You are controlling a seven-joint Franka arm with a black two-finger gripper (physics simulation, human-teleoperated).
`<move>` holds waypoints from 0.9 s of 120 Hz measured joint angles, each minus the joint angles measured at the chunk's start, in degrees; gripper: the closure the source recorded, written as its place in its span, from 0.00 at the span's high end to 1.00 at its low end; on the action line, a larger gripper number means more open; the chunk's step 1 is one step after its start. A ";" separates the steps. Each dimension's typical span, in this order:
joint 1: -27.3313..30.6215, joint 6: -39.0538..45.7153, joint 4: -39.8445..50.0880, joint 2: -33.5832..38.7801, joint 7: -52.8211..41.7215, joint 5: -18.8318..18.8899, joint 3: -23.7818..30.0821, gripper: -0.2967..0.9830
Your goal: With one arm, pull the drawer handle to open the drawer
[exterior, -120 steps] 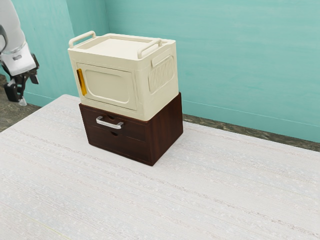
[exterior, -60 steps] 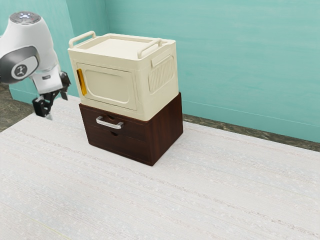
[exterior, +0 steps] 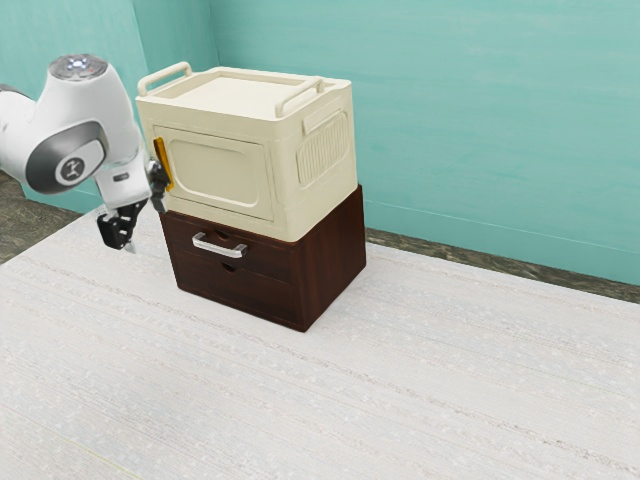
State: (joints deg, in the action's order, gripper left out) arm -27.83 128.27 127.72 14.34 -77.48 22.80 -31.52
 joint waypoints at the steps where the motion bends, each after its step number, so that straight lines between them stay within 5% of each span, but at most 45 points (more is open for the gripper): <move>1: -0.27 0.30 0.08 -0.02 0.01 -0.01 0.00 0.77; 108: -1.64 18.97 1.87 -11.06 0.08 -2.76 -2.43 0.77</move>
State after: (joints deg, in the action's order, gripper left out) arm -29.48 147.25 129.58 3.29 -77.40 20.04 -33.95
